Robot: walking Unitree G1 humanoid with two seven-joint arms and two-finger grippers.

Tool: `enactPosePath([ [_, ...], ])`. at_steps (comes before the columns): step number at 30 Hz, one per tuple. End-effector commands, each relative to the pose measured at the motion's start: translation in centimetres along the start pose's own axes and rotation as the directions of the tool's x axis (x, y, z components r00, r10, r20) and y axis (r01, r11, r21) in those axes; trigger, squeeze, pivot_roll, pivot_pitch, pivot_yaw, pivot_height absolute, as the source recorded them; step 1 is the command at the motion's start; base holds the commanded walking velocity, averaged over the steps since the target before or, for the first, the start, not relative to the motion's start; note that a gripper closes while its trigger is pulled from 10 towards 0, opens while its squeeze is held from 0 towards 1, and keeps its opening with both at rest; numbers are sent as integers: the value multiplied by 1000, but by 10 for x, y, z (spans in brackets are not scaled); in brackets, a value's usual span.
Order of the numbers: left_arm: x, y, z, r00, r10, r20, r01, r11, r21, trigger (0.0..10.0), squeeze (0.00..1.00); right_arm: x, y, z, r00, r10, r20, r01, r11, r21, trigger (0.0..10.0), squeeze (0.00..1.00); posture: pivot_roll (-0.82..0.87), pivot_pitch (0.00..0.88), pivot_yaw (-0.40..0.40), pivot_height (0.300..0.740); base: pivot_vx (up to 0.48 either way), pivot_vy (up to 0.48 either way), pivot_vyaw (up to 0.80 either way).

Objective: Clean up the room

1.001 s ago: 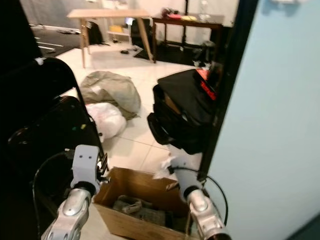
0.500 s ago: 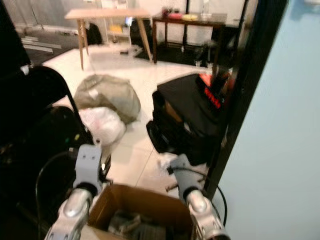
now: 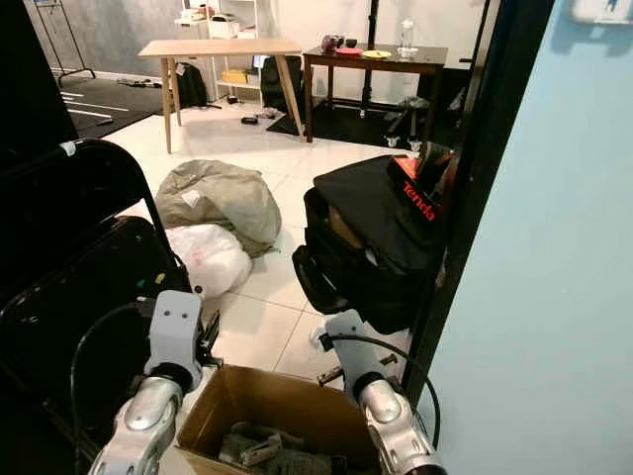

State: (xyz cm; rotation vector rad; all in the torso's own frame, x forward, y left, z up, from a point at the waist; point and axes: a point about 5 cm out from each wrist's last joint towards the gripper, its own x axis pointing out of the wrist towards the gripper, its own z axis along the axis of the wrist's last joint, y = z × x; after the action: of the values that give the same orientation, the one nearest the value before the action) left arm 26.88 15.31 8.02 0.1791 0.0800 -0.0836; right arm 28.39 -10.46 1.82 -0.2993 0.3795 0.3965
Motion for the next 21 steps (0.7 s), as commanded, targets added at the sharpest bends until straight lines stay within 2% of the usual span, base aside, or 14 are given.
enactPosePath([
  [1,0,-3,-14,994,-76,-79,84,991,108,10000,0,1,12,-11,988,116,-99,-123,990,-64,10000,0,84,6,-12,740,0,0,0],
  [3,0,-3,-14,994,-76,-79,84,991,108,10000,0,1,12,-11,988,116,-99,-123,990,-64,10000,0,84,6,-12,740,0,0,0],
  [5,-1,5,-21,987,-105,-120,129,967,218,10000,0,2,24,-19,946,259,-196,-293,941,-170,10000,0,82,23,-17,740,0,0,0],
  [6,-1,5,-21,987,-105,-120,129,967,218,10000,0,2,24,-19,946,259,-196,-293,941,-170,10000,0,82,23,-17,740,0,0,0],
  [7,-3,14,-25,982,-129,-137,166,939,303,10000,0,3,30,-23,911,327,-253,-383,897,-219,10000,0,84,47,-27,740,0,0,0],
  [8,-3,14,-25,982,-129,-137,166,939,303,10000,0,3,30,-23,911,327,-253,-383,897,-219,10000,0,84,47,-27,740,0,0,0],
  [10,-8,16,-28,973,-181,-144,222,905,362,10000,0,6,30,-24,903,333,-273,-402,878,-260,10000,0,88,61,-33,740,0,0,0],
  [12,-8,16,-28,973,-181,-144,222,905,362,10000,0,6,30,-24,903,333,-273,-402,878,-260,10000,0,88,61,-33,740,0,0,0],
  [13,-12,15,-29,964,-220,-150,262,884,388,10000,0,8,30,-22,904,327,-276,-405,862,-305,10000,0,92,96,-44,740,0,0,0],
  [14,-12,15,-29,964,-220,-150,262,884,388,10000,0,8,30,-22,904,327,-276,-405,862,-305,10000,0,92,96,-44,740,0,0,0],
  [16,-22,14,-31,945,-286,-161,328,849,414,10000,0,11,27,-18,913,306,-269,-391,843,-369,10000,0,97,161,-64,740,0,0,0],
  [17,-22,14,-31,945,-286,-161,328,849,414,10000,0,11,27,-18,913,306,-269,-391,843,-369,10000,0,97,161,-64,740,0,0,0],
  [18,-26,13,-29,941,-301,-157,339,847,410,10000,0,12,25,-16,919,290,-266,-381,827,-414,10000,0,106,211,-75,740,0,0,0],
  [21,-29,12,-26,941,-307,-139,337,853,398,10000,0,14,22,-14,929,265,-257,-357,820,-448,10000,0,108,238,-80,740,0,0,0],
])
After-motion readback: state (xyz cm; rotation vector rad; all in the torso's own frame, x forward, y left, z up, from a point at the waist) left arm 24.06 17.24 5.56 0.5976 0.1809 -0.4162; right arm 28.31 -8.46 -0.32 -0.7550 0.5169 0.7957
